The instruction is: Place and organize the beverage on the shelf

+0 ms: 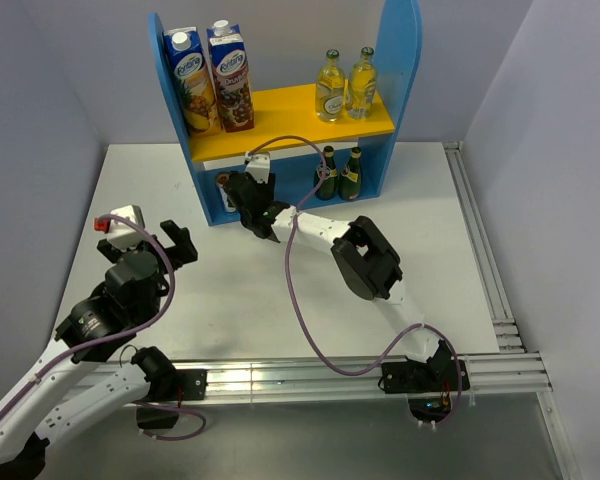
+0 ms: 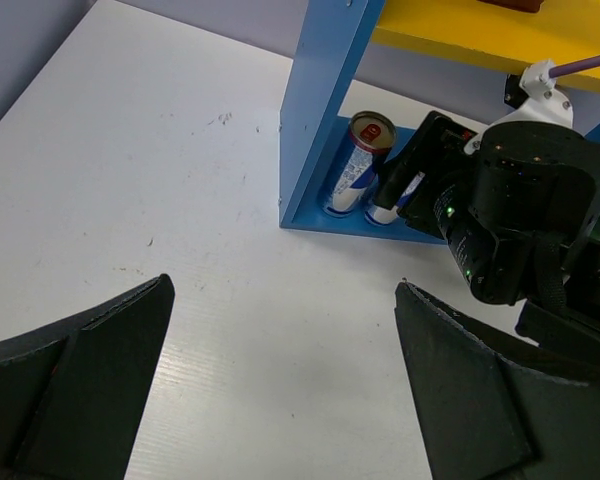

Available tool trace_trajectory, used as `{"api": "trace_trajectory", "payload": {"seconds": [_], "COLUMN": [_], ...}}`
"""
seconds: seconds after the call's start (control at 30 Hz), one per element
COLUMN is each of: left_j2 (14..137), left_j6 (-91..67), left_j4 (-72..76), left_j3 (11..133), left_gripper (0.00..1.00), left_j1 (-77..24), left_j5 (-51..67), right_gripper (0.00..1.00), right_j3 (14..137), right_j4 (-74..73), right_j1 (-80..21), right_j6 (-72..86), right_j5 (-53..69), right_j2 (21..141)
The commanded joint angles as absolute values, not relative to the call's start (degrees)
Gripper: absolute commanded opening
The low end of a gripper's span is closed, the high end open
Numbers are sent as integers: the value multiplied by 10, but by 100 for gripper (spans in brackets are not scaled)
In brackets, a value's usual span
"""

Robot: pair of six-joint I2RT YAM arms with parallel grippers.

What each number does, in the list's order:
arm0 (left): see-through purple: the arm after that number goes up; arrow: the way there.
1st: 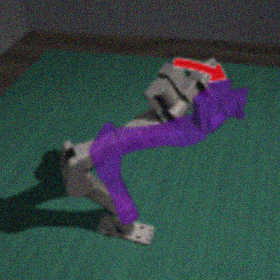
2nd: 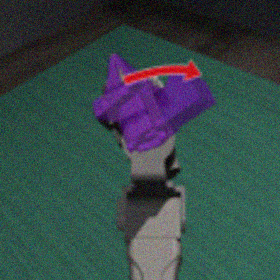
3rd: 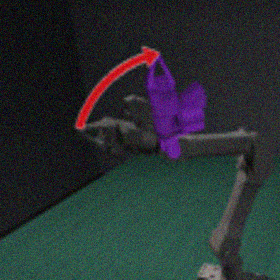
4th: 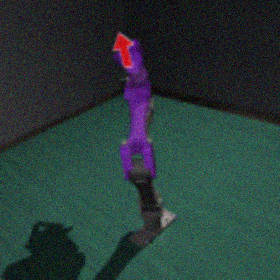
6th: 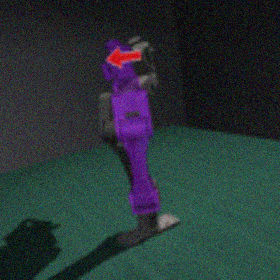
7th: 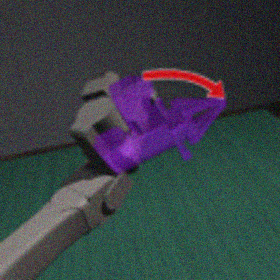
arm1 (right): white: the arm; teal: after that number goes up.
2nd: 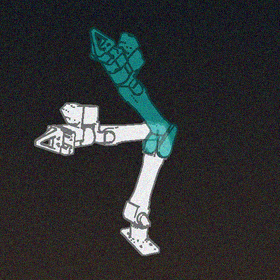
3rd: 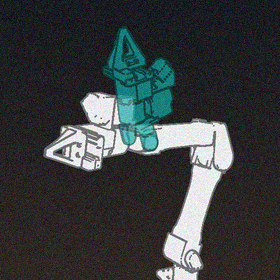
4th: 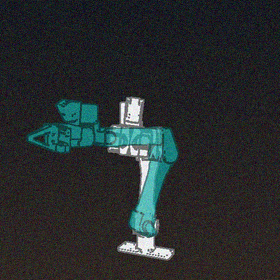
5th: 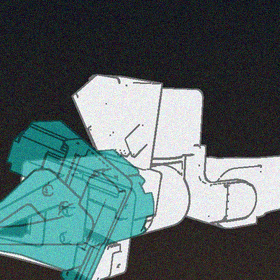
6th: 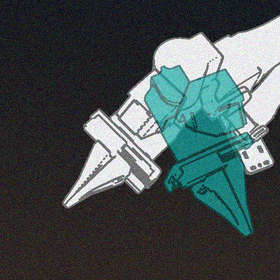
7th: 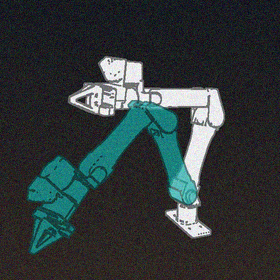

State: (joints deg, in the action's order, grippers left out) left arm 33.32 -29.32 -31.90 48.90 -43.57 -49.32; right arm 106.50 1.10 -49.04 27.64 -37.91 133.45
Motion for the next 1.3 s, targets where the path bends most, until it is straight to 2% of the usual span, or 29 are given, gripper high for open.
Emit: {"api": "trace_trajectory", "payload": {"seconds": [0.0, 0.1, 0.37, 0.73, 1.03, 1.13, 1.27], "left_j2": [323, 321, 319, 323, 332, 327, 299], "left_j6": [-283, -283, -279, -270, -265, -258, -239], "left_j4": [-300, -299, -294, -284, -283, -279, -239], "left_j3": [490, 490, 488, 484, 485, 490, 480], "left_gripper": [99, 99, 99, 99, 99, 99, 99], "left_j1": [-433, -433, -433, -419, -405, -405, -405], "left_j5": [-490, -490, -490, -474, -466, -429, -353], "right_gripper": [75, 80, 80, 93, 96, 95, 96], "right_j3": [1103, 1106, 1101, 979, 844, 778, 716], "right_j4": [42, 40, 42, 93, 82, 39, -109], "right_j1": [-490, -490, -491, -511, -570, -608, -698], "right_j6": [280, 279, 278, 259, 287, 306, 359], "right_j5": [-385, -386, -388, -414, -483, -541, -597], "right_j2": [1328, 1330, 1326, 1253, 1114, 1028, 894]}}
